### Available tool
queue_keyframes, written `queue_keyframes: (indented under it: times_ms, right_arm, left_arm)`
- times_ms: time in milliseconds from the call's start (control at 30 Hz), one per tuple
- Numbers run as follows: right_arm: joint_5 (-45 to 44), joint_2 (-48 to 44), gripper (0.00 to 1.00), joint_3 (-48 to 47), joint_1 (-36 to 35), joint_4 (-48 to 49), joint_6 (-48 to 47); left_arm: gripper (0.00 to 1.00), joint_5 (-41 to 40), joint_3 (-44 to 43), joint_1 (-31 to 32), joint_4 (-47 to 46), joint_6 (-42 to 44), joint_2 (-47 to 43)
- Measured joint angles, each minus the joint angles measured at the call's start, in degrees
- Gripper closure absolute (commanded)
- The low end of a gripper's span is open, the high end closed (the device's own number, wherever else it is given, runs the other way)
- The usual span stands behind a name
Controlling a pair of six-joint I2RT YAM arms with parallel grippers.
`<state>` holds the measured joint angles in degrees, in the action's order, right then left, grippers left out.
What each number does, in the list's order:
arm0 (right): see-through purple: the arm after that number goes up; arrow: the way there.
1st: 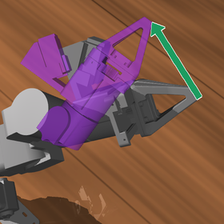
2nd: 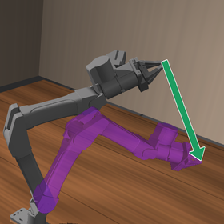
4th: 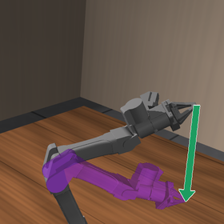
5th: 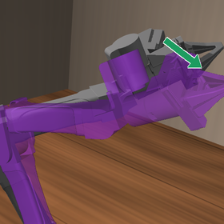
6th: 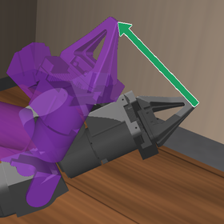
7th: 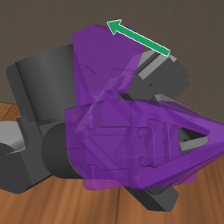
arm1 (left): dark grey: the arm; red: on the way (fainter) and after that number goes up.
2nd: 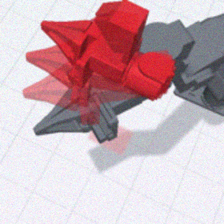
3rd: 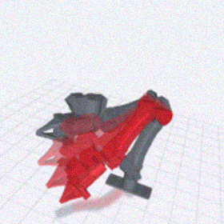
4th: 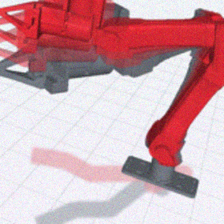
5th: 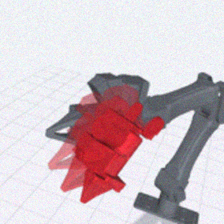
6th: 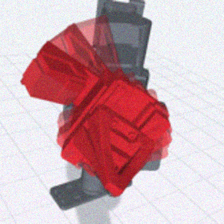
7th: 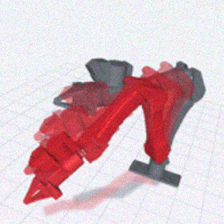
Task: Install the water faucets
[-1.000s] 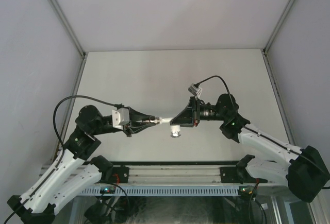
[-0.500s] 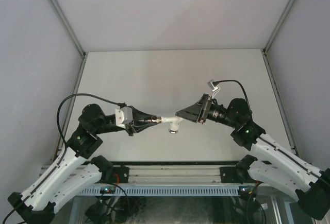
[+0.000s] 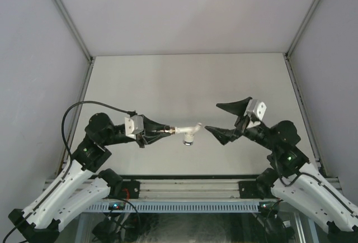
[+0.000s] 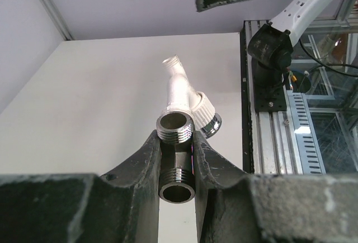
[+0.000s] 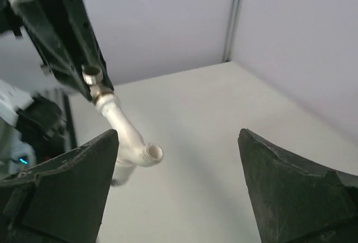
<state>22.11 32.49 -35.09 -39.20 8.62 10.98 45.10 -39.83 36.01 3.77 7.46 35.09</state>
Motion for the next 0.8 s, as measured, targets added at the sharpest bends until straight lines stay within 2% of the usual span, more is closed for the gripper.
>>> queue_keyframes:
  times_ms: [167,367,567,800]
  right_arm:
    - [1.68,-3.56,0.11,-0.07,-4.7,-4.83,-32.02]
    - [-9.68,-1.97,0.12,3.67,-18.56,-8.35,-62.77]
    - [-17.59,0.26,0.12,8.5,-23.23,-6.69,-79.47]
    - [-21.55,1.4,0.1,10.84,-25.09,0.28,-89.24]
  left_arm:
    - [1.0,-0.35,0.0,0.02,0.0,-2.54,0.59]
    - [1.0,-0.55,-0.98,0.0,1.62,-5.42,2.6]
    - [1.0,-1.05,-4.26,-0.02,3.67,-7.52,4.72]
    - [1.0,-1.22,-5.2,-0.02,3.69,-9.49,4.94]
